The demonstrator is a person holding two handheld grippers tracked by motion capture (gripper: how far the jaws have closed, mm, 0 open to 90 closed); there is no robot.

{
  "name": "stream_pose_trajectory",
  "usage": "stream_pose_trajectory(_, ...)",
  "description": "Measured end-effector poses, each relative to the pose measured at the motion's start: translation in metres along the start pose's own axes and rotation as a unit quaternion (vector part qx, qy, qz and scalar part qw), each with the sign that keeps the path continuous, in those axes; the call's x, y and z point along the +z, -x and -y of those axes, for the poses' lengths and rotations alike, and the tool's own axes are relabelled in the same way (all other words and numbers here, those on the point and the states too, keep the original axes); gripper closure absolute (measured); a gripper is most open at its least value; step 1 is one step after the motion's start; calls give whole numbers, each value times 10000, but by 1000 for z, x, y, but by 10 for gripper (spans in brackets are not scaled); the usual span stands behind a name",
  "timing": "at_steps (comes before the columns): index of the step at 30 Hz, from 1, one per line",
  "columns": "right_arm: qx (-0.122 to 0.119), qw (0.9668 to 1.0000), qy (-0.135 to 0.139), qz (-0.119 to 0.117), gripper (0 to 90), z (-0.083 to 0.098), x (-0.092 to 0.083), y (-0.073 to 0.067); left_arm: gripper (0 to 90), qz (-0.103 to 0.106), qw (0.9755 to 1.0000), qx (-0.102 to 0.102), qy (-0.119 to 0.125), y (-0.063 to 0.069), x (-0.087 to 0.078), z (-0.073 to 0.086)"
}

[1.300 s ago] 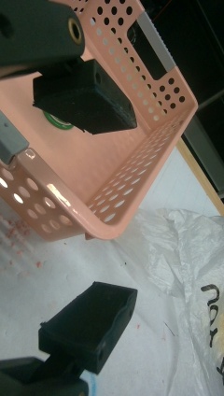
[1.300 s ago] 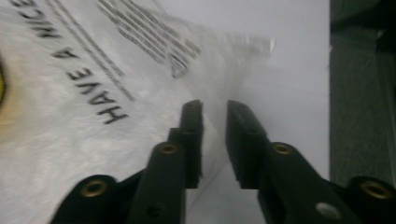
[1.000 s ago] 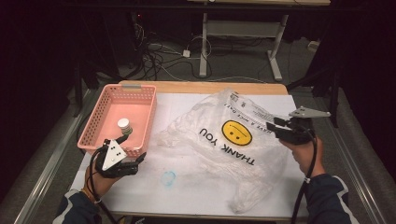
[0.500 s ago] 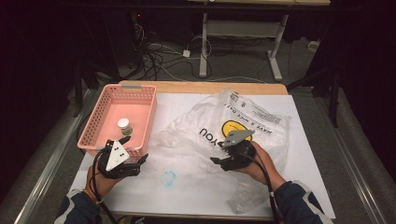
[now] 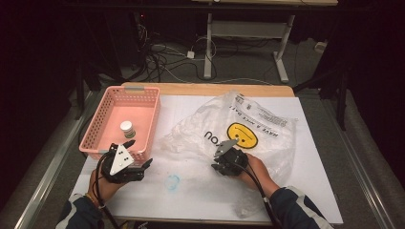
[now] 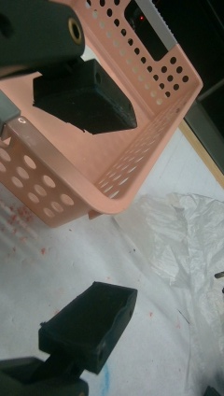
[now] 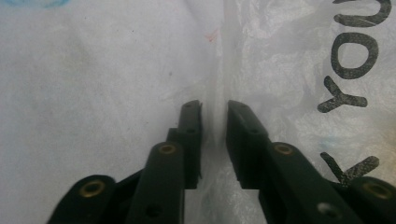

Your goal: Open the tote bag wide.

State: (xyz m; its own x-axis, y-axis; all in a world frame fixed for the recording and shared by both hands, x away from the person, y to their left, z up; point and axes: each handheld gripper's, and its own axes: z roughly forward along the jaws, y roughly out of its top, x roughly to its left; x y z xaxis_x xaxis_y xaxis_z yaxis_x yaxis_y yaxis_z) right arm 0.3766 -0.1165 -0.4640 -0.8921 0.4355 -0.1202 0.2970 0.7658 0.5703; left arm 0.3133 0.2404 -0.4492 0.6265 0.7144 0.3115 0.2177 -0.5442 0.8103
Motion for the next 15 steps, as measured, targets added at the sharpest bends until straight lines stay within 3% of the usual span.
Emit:
stream_pose_trajectory(8, 398, 9973, 519, 329, 890, -5, -13, 13, 162, 5, 10000, -48, 14, -2, 1, -1)
stream_pose_trajectory(12, 696, 9931, 814, 483, 898, -13, -16, 24, 162, -65, 9999, -105, 106, -7, -1, -3)
stream_pose_trajectory(15, 751, 9907, 968, 588, 898, -20, -19, 30, 163, -131, 9996, -150, 191, -12, -4, -4)
